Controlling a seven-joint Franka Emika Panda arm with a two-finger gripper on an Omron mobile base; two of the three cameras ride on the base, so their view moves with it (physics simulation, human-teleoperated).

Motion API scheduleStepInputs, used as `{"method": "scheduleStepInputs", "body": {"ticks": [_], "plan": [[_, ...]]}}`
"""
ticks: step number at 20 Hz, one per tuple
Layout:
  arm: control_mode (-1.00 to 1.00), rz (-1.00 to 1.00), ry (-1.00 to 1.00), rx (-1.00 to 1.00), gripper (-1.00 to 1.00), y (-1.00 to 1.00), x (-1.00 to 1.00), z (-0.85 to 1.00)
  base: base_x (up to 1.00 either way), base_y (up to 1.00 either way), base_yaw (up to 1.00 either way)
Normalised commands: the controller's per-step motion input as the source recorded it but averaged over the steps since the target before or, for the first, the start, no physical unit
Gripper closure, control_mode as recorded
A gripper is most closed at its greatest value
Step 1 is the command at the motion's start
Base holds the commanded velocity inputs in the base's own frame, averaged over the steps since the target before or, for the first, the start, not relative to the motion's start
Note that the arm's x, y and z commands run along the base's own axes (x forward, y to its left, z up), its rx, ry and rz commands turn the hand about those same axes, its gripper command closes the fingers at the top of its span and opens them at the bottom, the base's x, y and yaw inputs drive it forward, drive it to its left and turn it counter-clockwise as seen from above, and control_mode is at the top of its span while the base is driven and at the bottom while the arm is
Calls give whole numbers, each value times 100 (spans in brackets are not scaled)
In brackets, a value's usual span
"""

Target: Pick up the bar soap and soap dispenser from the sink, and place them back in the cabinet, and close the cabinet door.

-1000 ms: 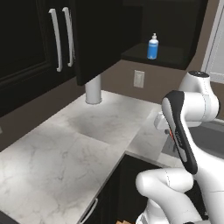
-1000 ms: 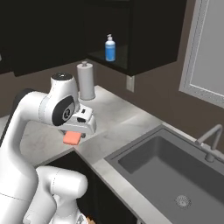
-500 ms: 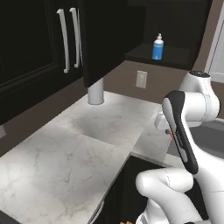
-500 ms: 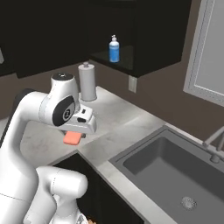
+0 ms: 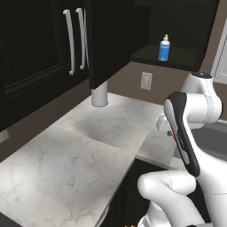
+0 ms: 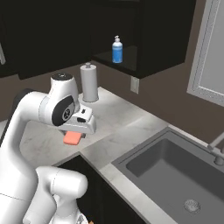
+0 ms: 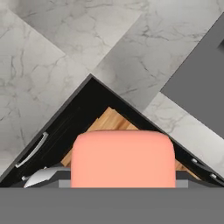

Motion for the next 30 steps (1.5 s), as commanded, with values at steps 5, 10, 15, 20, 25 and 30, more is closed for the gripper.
{"method": "scheduleStepInputs", "body": {"ticks": [5, 10, 15, 20, 25, 30], "plan": [[100, 0, 0, 0, 100, 0, 0, 0, 47, 15, 2], [100, 0, 0, 0, 100, 0, 0, 0, 26, 12, 2], [100, 0, 0, 0, 100, 0, 0, 0, 0, 0, 0], [100, 0, 0, 0, 100, 0, 0, 0, 0, 0, 0], [100, 0, 0, 0, 100, 0, 0, 0, 0, 0, 0], [100, 0, 0, 0, 100, 0, 0, 0, 0, 0, 0]]}}
